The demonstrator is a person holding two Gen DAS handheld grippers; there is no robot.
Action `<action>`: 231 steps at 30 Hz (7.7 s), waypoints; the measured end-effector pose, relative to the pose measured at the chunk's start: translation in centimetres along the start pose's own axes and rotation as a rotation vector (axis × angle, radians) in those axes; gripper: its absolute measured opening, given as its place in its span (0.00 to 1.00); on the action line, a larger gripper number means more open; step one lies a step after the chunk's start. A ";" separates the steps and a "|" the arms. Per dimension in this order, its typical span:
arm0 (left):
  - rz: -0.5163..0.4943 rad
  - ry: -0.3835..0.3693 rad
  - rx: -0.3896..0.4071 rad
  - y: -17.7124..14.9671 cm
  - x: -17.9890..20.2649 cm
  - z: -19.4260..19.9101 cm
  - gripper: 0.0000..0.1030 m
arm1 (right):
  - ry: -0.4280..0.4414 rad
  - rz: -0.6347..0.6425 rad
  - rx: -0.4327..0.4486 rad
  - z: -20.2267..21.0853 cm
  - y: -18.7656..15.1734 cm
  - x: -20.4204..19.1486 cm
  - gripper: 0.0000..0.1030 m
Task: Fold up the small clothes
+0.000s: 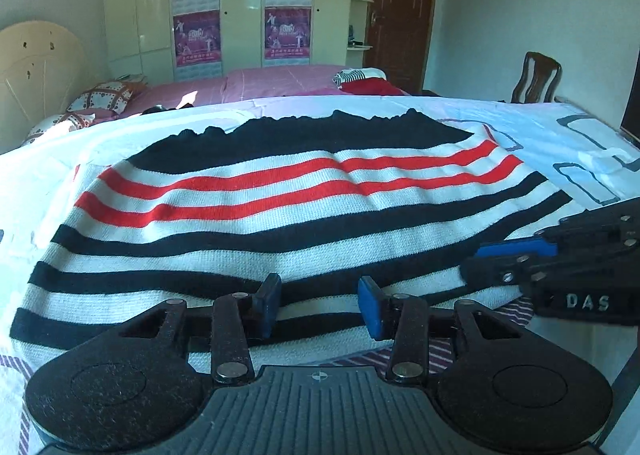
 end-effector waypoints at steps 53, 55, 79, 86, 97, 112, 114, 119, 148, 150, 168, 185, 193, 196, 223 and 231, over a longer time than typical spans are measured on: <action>0.125 0.227 -0.103 -2.4 -12.8 -0.2 0.42 | -0.140 -0.105 -0.026 4.5 -2.1 9.6 0.47; 0.129 0.228 -0.107 -2.3 -12.9 -0.3 0.42 | -0.139 -0.111 -0.013 4.6 -2.3 9.7 0.47; 1.048 -0.151 -0.088 -8.1 -15.2 0.7 0.58 | -0.070 -0.150 0.123 7.0 1.3 4.7 0.13; 1.126 -0.141 -0.040 -5.4 -15.9 -3.6 0.57 | -0.040 -0.175 0.123 6.2 2.2 4.2 0.11; 1.113 -0.194 -0.054 -5.1 -15.9 -6.9 0.16 | 0.078 -0.072 0.060 -3.4 8.0 -0.3 0.04; 1.072 -0.174 -0.043 -5.3 -16.3 -7.0 0.17 | 0.052 -0.051 -0.001 -8.1 6.7 0.6 0.00; 1.035 -0.158 -0.042 -5.2 -16.3 -6.8 0.16 | 0.050 -0.052 0.004 -8.1 6.7 0.7 0.00; 0.996 -0.140 -0.050 -4.8 -16.4 -6.7 0.16 | 0.065 -0.049 0.000 -6.9 7.4 0.0 0.03; 0.891 -0.100 0.025 -1.8 -15.6 -3.8 0.14 | 0.070 -0.116 0.029 -6.8 5.2 0.3 0.02; 0.809 -0.090 0.048 0.2 -14.7 -2.7 0.14 | 0.081 -0.127 0.035 -6.7 5.1 0.4 0.02; 0.131 -0.299 0.071 14.4 9.2 0.9 0.14 | 0.053 -0.477 0.287 8.8 -0.5 12.9 0.06; 0.014 -0.334 0.080 9.1 11.8 6.7 0.89 | 0.042 -0.602 0.352 14.7 -4.0 17.4 0.34; 0.227 -0.175 -0.024 7.7 1.7 2.6 0.86 | 0.240 -0.638 0.305 12.3 -2.1 12.4 0.54; 0.235 -0.167 -0.082 6.9 2.1 0.4 0.86 | 0.206 -0.653 0.239 10.1 -1.3 12.1 0.54; 0.186 -0.183 -0.013 11.5 4.3 -3.7 0.82 | 0.005 -0.435 0.274 10.3 0.9 14.8 0.43; 0.192 -0.106 -0.056 10.1 3.5 -6.5 0.82 | 0.025 -0.305 0.221 5.9 2.4 15.7 0.18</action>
Point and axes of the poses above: each gripper's, at about its wrist camera, not at the fingertips, and z roughly against the way its jaws point, x to its right, y to its top, the point moved 9 cm from there along -z, roughly the way its jaws point, and after that the axes turned 11 degrees about y, right-handed, at the moved point
